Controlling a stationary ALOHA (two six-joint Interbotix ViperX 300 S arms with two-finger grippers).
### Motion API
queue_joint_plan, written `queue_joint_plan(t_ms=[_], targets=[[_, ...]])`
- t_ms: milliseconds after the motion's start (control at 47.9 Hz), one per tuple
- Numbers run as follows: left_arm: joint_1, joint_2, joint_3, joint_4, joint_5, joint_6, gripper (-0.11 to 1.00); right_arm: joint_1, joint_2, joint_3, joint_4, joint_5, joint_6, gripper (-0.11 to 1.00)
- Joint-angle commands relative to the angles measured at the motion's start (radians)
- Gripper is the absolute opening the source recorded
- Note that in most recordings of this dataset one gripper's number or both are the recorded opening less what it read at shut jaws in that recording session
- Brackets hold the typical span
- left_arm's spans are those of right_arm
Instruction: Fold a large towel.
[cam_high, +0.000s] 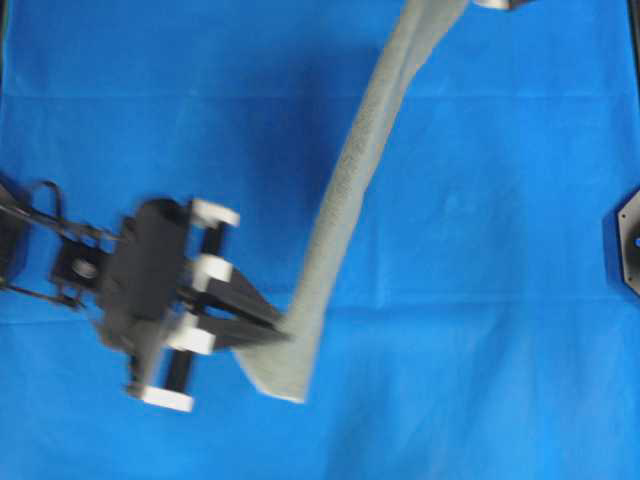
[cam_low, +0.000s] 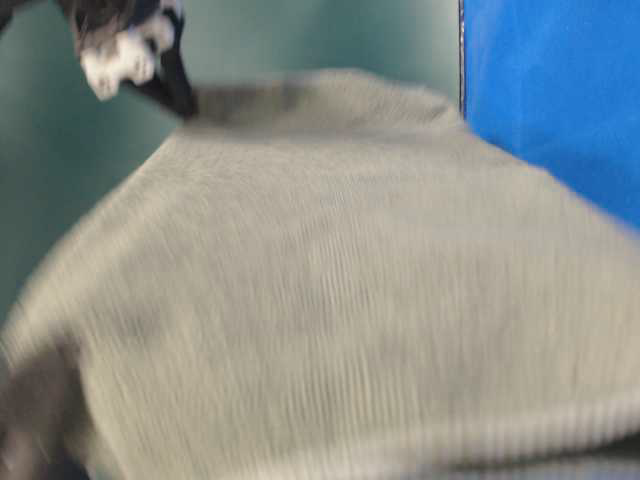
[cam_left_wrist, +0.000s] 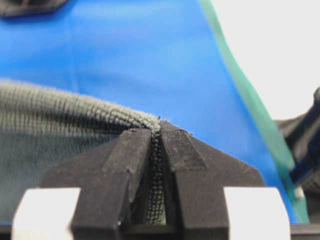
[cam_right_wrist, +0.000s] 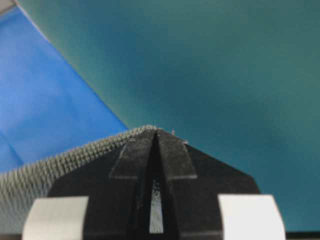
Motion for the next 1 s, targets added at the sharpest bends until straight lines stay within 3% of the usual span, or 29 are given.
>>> queue_joint_plan(t_ms=[0,146,293,522,731,857,982], targets=[[-0.057,0.055,-0.103,0.000,-0.015,0.025,0.02,-0.014,0.061,-0.103,-0.006,-0.023,0.000,0.01],[-0.064,0.150,-0.210,-0.002,-0.031,0.066,0.02,-0.005,0.124,-0.176,-0.005,-0.028,0.000,0.01],[-0.060,0.255,-0.295,0.000,-0.109,0.091,0.02,-0.002,0.123,-0.173,-0.005,-0.020,-0.002,0.01],[-0.049,0.437,-0.494,-0.002,-0.138,0.133,0.02,-0.020,0.003,-0.046,-0.005,0.026,-0.008,0.01],[-0.040,0.583,-0.686,0.000,-0.138,0.153,0.02,-0.057,-0.190,0.103,-0.006,0.095,-0.009,0.01],[-0.038,0.638,-0.747,-0.002,-0.137,0.155,0.02,-0.057,-0.264,0.150,-0.006,0.150,-0.011,0.01],[-0.038,0.640,-0.719,-0.005,-0.133,0.132,0.02,-0.057,-0.262,0.178,-0.006,0.160,-0.011,0.01]])
